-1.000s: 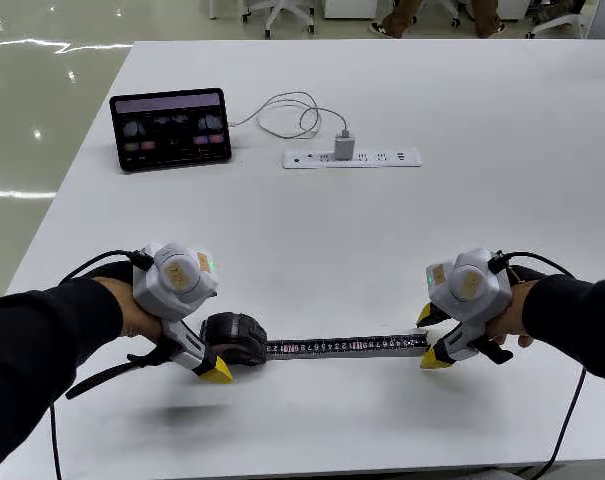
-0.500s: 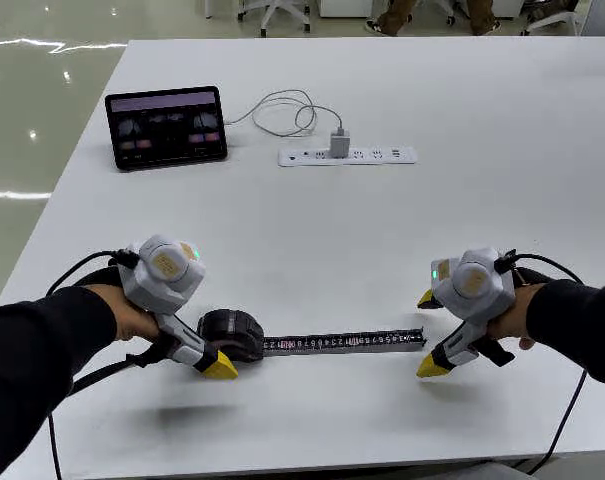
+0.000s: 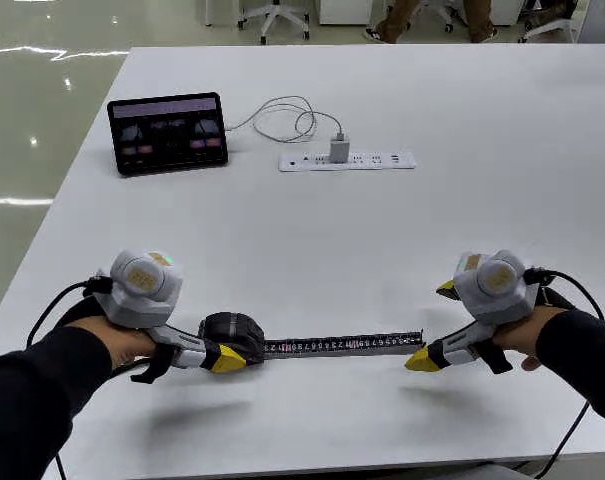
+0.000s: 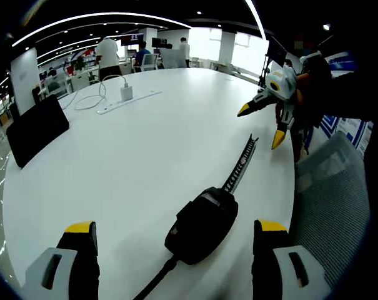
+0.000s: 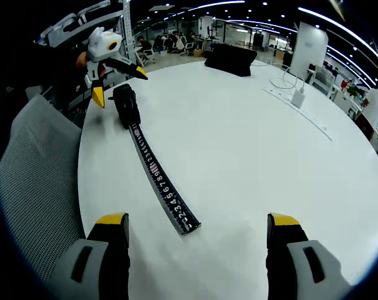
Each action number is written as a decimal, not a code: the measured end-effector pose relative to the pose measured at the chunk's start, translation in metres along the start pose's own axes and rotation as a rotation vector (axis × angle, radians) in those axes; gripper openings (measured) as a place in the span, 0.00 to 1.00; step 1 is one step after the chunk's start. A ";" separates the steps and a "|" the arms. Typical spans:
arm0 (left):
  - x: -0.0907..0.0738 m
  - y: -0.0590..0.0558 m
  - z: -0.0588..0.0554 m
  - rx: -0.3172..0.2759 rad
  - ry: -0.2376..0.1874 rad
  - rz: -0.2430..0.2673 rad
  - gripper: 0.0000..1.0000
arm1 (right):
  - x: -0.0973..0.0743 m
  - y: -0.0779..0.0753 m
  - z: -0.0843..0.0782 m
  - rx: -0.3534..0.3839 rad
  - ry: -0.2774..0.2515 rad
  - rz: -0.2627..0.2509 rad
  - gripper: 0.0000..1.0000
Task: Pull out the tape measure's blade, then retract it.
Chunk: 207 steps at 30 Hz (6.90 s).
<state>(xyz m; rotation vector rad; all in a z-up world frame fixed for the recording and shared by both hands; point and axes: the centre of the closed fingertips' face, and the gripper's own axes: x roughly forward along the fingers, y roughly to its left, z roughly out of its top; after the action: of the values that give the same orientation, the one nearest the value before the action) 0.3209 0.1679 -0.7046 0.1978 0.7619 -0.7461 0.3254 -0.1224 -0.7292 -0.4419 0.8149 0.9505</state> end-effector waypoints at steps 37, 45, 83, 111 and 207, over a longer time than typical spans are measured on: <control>-0.071 -0.013 -0.031 -0.132 -0.122 0.098 1.00 | -0.079 0.032 -0.028 0.177 -0.181 -0.140 1.00; -0.082 -0.013 -0.041 -0.106 -0.121 0.105 1.00 | -0.093 0.038 -0.040 0.170 -0.188 -0.162 1.00; -0.090 -0.026 -0.041 -0.072 -0.148 0.128 1.00 | -0.091 0.058 -0.052 0.152 -0.183 -0.171 1.00; -0.076 -0.030 -0.015 -0.098 -0.145 0.151 1.00 | -0.094 0.051 -0.044 0.099 -0.181 -0.179 1.00; 0.015 -0.013 0.007 -0.344 -0.264 0.363 1.00 | 0.015 0.024 -0.018 -0.502 0.303 0.271 0.30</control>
<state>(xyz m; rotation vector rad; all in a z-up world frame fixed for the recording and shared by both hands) 0.3236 0.1477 -0.7084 -0.0734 0.5697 -0.2810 0.3028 -0.1139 -0.7516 -0.9435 0.9211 1.3686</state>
